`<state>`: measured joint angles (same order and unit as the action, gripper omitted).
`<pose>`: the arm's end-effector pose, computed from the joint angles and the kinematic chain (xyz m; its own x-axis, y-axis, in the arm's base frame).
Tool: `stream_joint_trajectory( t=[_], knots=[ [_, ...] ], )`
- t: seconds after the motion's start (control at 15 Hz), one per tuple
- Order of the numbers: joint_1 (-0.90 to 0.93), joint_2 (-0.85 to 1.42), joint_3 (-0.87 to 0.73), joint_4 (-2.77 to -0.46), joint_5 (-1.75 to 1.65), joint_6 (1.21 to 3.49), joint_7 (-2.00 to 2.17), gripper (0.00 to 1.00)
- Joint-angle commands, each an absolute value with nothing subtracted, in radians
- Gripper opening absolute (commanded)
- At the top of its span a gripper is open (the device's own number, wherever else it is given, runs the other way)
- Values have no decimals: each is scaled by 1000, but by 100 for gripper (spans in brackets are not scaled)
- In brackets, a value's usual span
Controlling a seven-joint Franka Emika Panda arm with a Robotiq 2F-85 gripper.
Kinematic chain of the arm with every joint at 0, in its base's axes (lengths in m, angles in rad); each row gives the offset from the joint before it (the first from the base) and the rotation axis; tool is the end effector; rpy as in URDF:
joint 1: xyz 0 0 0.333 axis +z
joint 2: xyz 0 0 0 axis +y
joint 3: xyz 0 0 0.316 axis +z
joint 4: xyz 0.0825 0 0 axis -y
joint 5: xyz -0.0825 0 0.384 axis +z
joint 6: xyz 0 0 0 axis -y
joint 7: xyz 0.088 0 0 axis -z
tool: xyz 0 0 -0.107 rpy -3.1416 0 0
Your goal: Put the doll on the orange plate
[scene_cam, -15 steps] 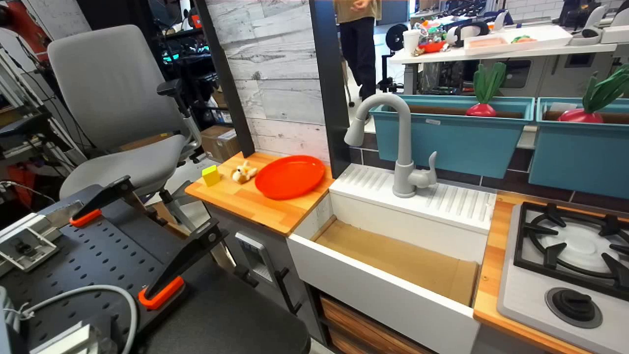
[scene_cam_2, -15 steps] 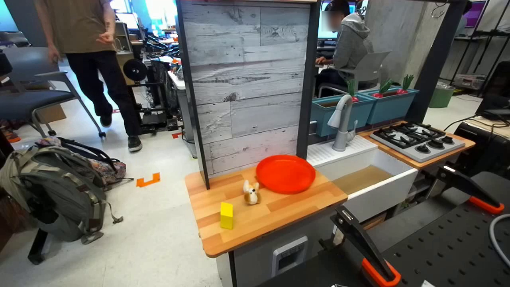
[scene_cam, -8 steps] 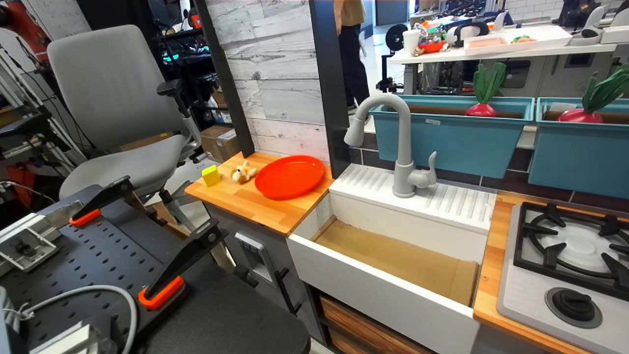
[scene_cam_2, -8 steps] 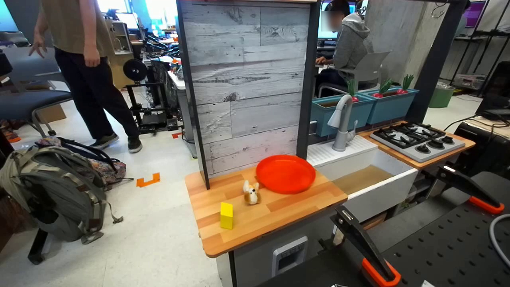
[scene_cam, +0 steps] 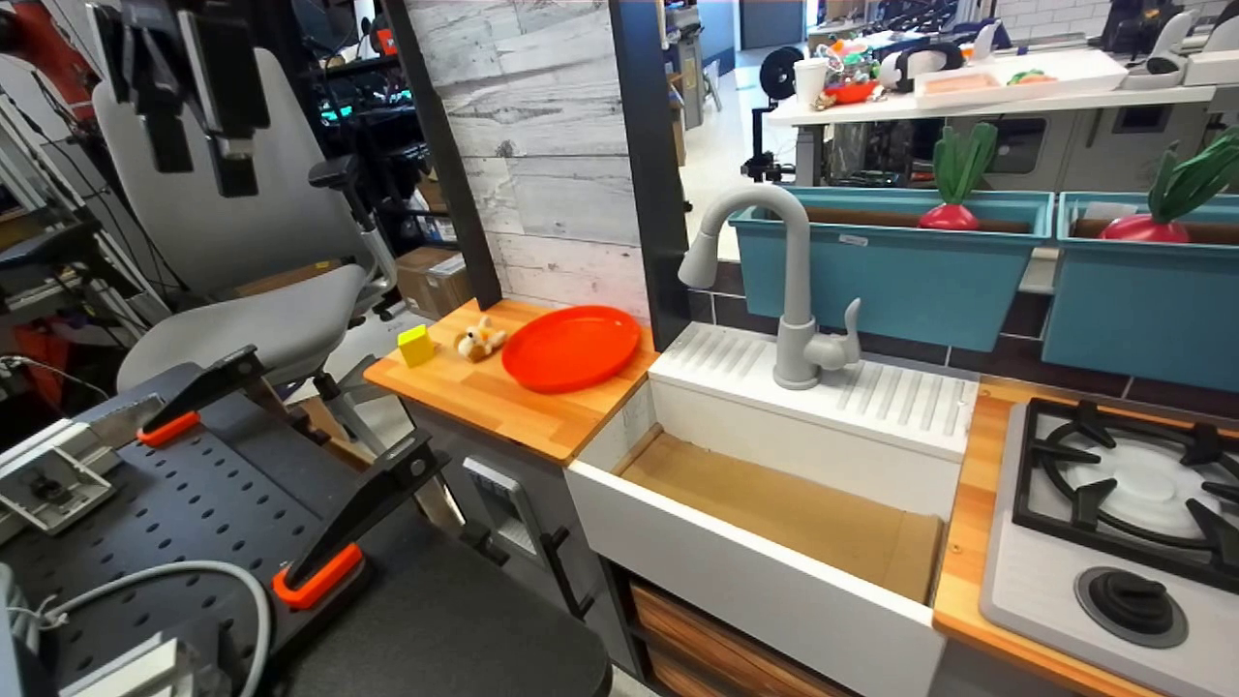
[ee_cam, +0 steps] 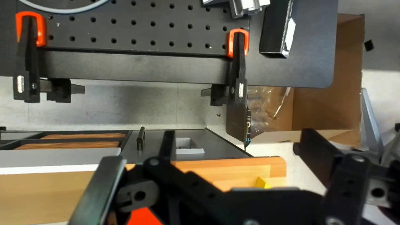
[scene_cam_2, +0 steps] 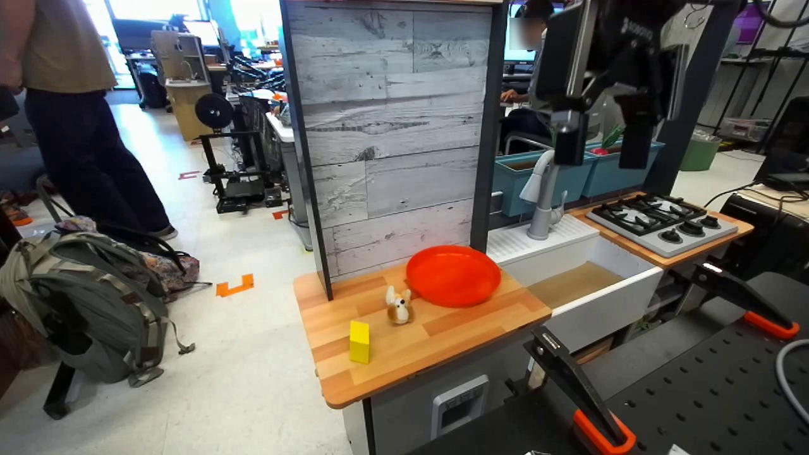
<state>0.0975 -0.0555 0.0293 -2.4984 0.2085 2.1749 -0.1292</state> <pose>0.4277 0.0624 0.2862 0.9584 0.1313 -0.2533 0.0907 -0.9820 -0.1656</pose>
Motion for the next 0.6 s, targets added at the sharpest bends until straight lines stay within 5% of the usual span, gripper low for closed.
stream_joint_trajectory(
  t=[0.0,0.53],
  knots=[
    [86,-41,41,-2493,208,2173,-130,100],
    [83,10,43,-2513,260,2453,-50,100]
  ],
)
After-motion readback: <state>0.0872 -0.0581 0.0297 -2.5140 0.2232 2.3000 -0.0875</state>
